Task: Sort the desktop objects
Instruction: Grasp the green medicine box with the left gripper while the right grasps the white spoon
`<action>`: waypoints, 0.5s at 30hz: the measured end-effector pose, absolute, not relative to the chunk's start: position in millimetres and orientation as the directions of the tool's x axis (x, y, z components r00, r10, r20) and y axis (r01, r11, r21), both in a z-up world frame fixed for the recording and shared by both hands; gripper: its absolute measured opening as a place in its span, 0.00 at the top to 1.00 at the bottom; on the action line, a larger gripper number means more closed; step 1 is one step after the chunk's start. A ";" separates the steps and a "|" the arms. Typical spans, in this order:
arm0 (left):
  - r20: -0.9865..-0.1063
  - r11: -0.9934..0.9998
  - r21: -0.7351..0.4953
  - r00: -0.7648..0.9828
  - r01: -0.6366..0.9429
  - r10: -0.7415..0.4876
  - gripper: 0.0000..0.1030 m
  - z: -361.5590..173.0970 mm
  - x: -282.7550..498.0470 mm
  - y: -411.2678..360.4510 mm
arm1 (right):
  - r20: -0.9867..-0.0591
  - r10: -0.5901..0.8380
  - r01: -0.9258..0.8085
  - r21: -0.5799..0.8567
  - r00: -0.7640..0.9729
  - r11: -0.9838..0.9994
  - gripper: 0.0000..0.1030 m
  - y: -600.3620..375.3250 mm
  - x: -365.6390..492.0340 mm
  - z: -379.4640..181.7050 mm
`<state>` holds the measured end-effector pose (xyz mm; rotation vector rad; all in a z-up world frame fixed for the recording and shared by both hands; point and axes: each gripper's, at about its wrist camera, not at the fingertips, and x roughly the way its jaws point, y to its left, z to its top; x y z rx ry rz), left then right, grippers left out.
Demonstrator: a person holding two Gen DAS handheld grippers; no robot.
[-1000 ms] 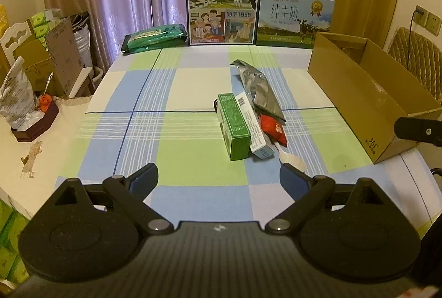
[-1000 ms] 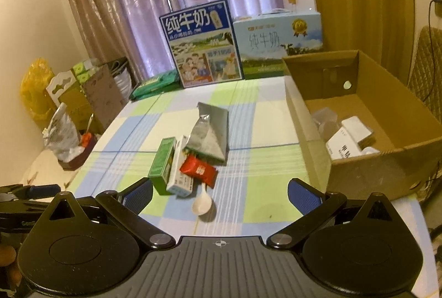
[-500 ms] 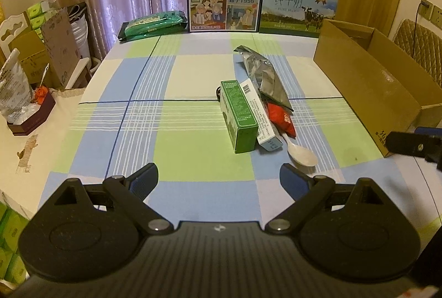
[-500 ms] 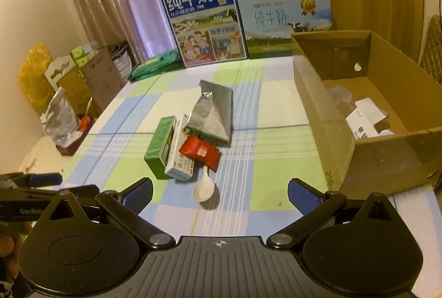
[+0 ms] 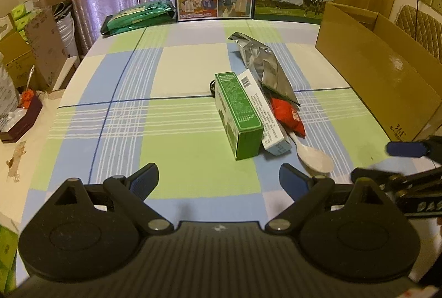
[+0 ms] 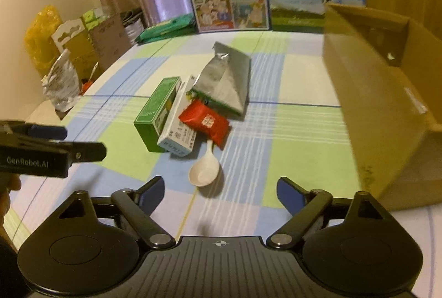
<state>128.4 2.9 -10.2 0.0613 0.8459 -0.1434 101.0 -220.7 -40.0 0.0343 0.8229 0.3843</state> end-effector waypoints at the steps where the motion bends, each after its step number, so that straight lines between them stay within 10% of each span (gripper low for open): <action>1: -0.748 0.988 -0.002 0.655 0.154 -0.104 0.11 -11.9 131.9 2.3 | -0.709 0.349 -0.328 0.174 0.613 0.929 0.22 -218.1 104.5 -43.5; 15: -0.729 0.984 -0.036 0.669 0.177 -0.147 0.14 -37.0 162.3 -1.7 | -0.728 0.353 -0.398 0.119 0.588 0.909 0.50 -192.6 136.5 -76.7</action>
